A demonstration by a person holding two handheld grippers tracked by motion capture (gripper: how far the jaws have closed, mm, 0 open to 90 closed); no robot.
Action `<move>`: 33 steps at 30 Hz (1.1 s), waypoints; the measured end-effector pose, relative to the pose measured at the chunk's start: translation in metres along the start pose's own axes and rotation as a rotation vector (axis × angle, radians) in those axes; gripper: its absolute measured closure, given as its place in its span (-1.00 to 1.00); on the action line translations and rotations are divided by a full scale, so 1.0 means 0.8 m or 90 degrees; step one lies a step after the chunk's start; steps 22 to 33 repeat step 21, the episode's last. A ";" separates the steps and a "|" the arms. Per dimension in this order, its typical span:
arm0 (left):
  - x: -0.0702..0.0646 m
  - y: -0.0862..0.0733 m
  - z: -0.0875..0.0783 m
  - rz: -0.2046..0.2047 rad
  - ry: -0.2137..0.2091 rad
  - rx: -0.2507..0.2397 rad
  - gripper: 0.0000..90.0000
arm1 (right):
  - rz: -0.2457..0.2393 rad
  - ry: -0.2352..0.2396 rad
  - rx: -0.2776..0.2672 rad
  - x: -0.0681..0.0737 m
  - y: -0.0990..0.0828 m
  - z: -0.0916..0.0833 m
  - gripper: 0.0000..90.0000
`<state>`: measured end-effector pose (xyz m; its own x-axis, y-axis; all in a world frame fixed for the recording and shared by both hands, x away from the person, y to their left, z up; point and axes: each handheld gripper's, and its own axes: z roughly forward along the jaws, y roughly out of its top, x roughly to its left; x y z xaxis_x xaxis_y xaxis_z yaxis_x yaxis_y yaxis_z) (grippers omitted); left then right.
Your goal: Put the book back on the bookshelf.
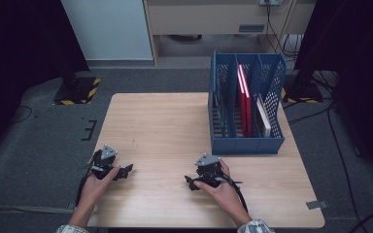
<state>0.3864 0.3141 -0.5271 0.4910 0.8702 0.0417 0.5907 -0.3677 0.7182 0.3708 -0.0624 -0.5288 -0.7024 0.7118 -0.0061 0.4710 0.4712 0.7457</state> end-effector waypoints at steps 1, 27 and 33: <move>0.000 0.000 0.001 0.001 0.000 0.005 -0.94 | 0.002 -0.004 0.005 -0.001 0.000 0.002 -0.78; 0.002 -0.005 0.013 -0.022 -0.009 0.018 -1.00 | 0.026 -0.014 0.026 -0.001 -0.008 0.010 -0.83; 0.002 -0.005 0.013 -0.022 -0.009 0.018 -1.00 | 0.026 -0.014 0.026 -0.001 -0.008 0.010 -0.83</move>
